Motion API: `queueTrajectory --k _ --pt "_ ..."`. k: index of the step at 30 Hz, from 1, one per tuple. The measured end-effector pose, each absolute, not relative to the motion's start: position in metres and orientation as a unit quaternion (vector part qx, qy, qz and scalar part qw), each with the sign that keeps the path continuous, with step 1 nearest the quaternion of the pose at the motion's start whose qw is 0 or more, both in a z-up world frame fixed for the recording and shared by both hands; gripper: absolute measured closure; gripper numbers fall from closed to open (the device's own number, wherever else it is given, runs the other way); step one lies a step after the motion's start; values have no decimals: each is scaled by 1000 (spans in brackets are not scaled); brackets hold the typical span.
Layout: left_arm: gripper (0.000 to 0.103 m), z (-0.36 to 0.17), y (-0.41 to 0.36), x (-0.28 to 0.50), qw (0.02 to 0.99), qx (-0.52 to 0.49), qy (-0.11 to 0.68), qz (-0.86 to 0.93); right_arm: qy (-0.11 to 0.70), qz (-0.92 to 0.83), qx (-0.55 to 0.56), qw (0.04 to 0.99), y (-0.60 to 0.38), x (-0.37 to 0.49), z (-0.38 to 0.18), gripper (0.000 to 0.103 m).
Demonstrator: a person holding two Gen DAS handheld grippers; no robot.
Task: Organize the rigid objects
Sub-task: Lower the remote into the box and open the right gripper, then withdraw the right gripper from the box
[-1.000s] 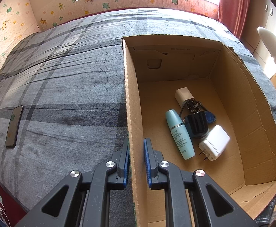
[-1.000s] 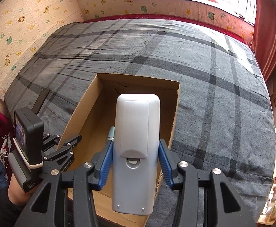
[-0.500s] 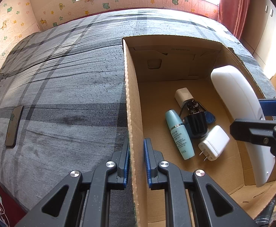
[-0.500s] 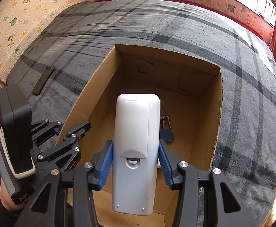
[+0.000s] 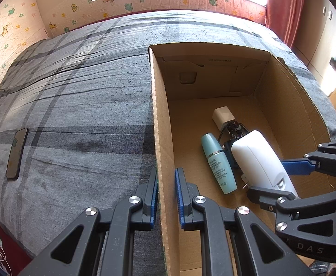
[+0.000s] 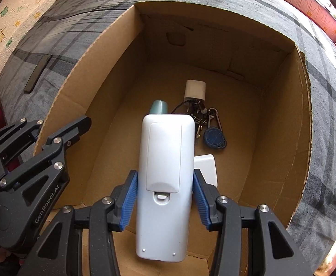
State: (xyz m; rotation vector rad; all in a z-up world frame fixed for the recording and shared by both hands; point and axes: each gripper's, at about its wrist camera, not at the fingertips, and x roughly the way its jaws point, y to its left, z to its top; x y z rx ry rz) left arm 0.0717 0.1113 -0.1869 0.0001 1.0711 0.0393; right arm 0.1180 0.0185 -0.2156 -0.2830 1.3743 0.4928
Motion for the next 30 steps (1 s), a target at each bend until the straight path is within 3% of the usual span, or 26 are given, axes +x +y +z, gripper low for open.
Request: queueTrajectory --k 23,30 --pt "88 -187 111 71 860 3 510 19 647 205 -138 721 19 113 -234 52" --pt "88 -187 110 72 860 4 510 20 624 203 -149 739 17 107 -218 43"
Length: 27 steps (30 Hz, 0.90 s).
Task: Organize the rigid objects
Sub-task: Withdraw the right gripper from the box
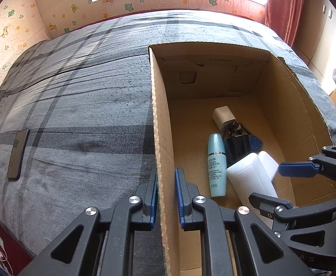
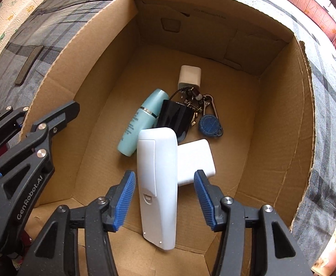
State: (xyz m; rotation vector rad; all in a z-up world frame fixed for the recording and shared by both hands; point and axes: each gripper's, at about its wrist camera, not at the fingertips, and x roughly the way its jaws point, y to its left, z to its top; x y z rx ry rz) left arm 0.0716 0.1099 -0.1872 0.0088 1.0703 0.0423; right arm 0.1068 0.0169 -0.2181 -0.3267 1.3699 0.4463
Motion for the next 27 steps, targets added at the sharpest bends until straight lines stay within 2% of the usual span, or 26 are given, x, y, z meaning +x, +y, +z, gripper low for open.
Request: queueTrajectory --k 3,6,13,16,20,22,25,27 --pt "88 -187 110 72 860 6 510 20 614 204 -148 748 14 103 -209 33" --pt "88 -187 110 71 860 7 510 20 598 206 -150 760 14 97 -196 28" --pt "88 -187 109 71 860 8 510 22 569 181 -144 789 -2 89 -159 28" --pt "88 -187 108 71 859 10 511 23 561 175 -133 798 -12 89 -146 22" --pt "88 -187 107 71 859 13 511 25 546 165 -118 813 -24 87 -130 19" --pt "88 -187 106 71 859 14 511 26 541 157 -111 819 -31 87 -126 13" --pt "88 -187 106 72 859 15 511 26 533 145 -104 827 -40 87 -120 11" --pt "88 -187 106 72 859 15 511 26 528 139 -98 832 -48 87 -117 2"
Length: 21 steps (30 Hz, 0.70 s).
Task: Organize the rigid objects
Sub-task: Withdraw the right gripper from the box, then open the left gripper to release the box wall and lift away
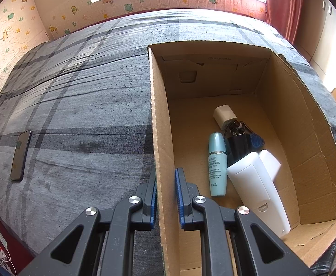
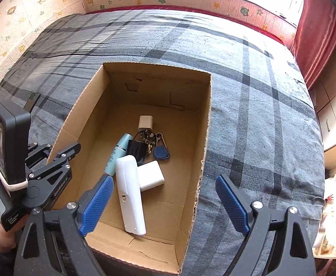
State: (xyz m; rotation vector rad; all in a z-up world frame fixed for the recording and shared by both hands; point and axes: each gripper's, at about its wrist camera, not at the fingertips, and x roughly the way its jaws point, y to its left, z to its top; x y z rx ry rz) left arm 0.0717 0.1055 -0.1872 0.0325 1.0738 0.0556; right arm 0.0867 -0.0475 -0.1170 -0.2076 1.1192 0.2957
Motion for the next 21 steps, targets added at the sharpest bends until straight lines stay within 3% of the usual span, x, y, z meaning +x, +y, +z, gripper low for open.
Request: queueTrajectory --k 21 --pt "85 -182 102 68 857 24 514 36 491 112 -51 862 -94 74 -99 0"
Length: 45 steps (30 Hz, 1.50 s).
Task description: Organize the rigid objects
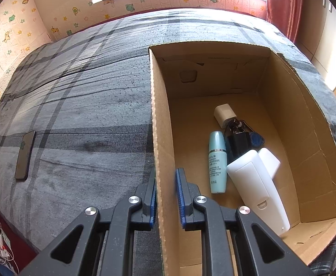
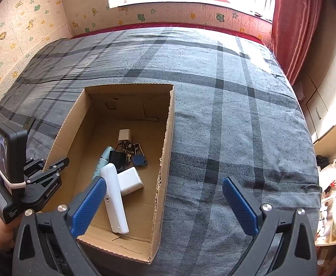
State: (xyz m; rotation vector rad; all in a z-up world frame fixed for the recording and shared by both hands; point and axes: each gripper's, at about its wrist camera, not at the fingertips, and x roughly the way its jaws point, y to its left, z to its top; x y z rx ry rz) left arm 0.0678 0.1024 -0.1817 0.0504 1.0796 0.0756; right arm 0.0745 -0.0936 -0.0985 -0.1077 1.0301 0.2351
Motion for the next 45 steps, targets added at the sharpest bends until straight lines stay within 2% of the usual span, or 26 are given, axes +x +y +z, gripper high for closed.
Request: queueTrajectory --k 2,4,5,6,8,11,13,15,17,19,20,32,45 --pt "79 -177 102 65 859 29 510 42 488 111 -49 864 -95 73 -96 0" --pt "64 -170 103 63 862 32 503 50 485 112 -47 866 -96 71 -94 0" --pt "52 -167 104 62 864 29 500 51 485 112 -46 866 -96 69 -93 0" --pt "46 -164 106 60 865 26 498 53 484 113 -46 867 -96 68 -93 0" --pt "45 -158 107 57 867 23 495 55 482 113 -45 868 -97 66 -91 0" --pt "31 -150 107 52 867 27 495 56 477 113 -45 871 -98 62 -87 0" --pt "29 -142 105 47 870 28 489 54 472 113 -45 873 -99 59 -84 0" --pt "17 -134 101 42 873 28 484 51 466 110 -48 877 -99 55 -80 0" --pt "15 -125 98 37 877 25 479 44 460 110 -49 880 -100 51 -76 0" --pt "8 -117 94 31 879 23 475 32 456 109 -49 882 -101 48 -71 0" --pt "0 -112 92 28 880 21 473 25 454 109 -50 883 -102 46 -69 0" --pt "0 -52 67 -18 899 22 437 28 430 95 -52 896 -113 10 -33 0" --pt "0 -30 43 -50 910 23 412 26 413 96 -31 905 -122 -21 -10 0"
